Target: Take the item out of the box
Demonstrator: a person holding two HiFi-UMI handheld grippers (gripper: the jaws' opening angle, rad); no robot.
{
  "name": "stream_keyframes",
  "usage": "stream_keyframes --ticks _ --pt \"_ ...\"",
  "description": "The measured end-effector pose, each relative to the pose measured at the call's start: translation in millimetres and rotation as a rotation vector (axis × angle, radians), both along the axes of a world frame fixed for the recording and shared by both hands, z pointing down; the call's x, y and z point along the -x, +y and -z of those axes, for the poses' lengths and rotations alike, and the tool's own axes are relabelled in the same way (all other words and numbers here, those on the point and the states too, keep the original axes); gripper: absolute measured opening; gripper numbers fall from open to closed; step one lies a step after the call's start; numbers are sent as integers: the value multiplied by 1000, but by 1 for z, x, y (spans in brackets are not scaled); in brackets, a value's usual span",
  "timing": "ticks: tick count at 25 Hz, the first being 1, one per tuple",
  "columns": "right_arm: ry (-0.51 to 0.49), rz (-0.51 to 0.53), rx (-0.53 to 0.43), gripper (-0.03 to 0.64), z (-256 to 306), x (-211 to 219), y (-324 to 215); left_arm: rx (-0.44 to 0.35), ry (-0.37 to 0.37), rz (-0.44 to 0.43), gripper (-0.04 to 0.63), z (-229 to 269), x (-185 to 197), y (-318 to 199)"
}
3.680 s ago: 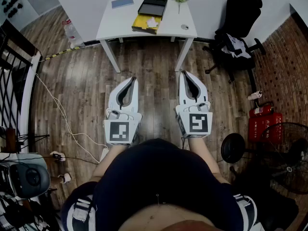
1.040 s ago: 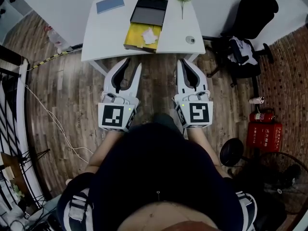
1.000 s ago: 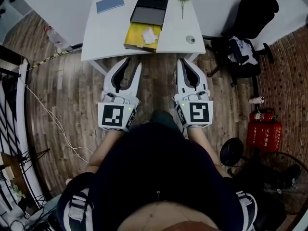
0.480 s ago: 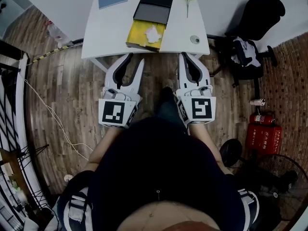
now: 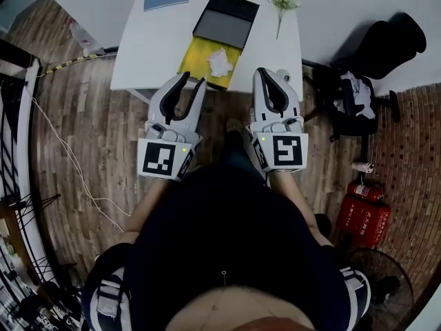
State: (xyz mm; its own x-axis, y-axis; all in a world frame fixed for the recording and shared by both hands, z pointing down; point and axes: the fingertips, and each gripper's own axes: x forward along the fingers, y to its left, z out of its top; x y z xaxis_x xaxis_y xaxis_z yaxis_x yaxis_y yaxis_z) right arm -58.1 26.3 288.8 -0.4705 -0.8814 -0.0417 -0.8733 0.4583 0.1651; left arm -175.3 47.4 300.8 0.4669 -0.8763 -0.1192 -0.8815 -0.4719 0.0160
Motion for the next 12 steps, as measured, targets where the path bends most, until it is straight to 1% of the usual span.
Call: stream_keyframes --ticks 3,7,12 --pt "-1 43 2 12 3 -1 -38 -4 5 21 126 4 -6 -31" --pt "-8 94 12 12 5 -5 -82 -15 -8 66 126 11 -13 -66" --pt "-17 162 28 12 5 -12 -130 -1 -12 124 126 14 -21 -105"
